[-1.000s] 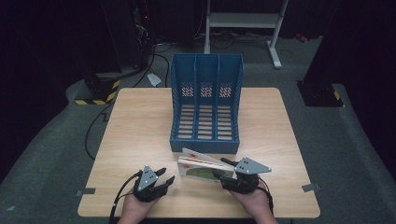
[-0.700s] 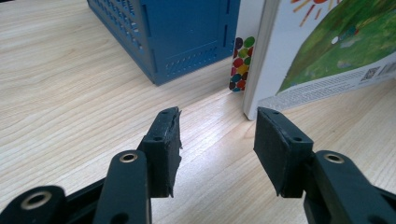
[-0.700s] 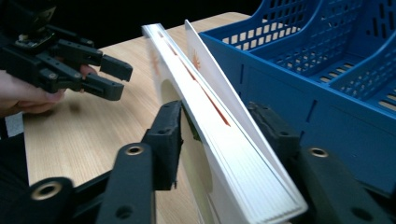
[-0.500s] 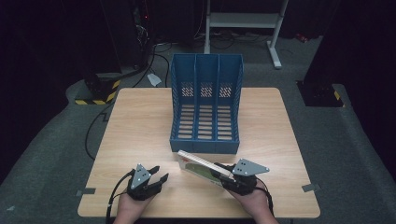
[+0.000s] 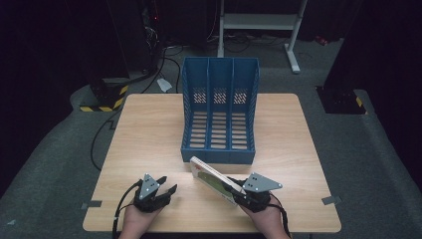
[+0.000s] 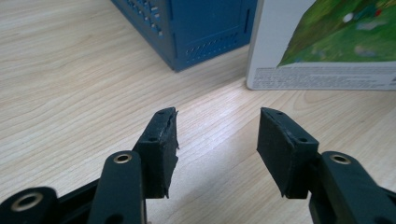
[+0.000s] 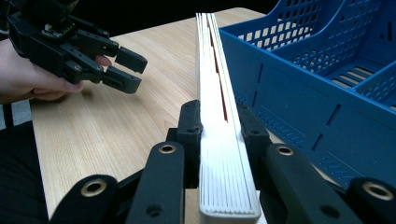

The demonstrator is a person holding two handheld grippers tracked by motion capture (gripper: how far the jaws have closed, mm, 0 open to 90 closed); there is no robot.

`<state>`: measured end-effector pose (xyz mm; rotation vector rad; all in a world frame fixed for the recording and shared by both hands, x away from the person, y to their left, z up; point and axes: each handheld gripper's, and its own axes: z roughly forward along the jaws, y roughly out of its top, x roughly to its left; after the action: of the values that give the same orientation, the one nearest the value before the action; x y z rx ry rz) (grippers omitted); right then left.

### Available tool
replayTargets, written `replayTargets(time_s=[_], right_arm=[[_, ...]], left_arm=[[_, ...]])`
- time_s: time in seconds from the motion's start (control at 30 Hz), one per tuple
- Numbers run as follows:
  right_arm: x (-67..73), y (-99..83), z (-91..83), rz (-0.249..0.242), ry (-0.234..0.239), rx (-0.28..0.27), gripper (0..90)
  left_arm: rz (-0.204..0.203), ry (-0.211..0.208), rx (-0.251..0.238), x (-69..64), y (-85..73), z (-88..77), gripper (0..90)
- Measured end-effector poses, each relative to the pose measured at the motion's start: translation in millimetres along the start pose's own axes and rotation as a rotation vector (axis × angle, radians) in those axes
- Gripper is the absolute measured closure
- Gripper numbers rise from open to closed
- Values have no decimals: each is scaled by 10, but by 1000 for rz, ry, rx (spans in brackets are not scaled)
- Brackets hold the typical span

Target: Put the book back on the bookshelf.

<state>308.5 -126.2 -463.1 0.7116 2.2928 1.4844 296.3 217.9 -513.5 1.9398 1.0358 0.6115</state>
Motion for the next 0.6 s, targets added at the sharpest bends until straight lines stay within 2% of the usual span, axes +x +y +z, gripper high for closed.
replayTargets(time_s=[0.2, 0.33, 0.37, 0.4, 0.47, 0.6], right_arm=[[28, 38, 1, 8, -11, 1, 756], [35, 58, -22, 12, -9, -6, 757], [36, 62, -28, 16, -11, -9, 757], [37, 65, -37, 17, -15, -9, 757], [38, 72, -55, 21, -19, -15, 757], [30, 103, -112, 53, -20, -32, 758]], left_arm=[[18, 37, 32, 48, -45, 52, 455], [4, 63, 57, 82, -59, 90, 408], [0, 68, 78, 96, -55, 98, 398], [-16, 67, 101, 110, -45, 109, 399], [-40, 67, 109, 132, -38, 119, 383], [-36, 104, 144, 175, -45, 162, 363]])
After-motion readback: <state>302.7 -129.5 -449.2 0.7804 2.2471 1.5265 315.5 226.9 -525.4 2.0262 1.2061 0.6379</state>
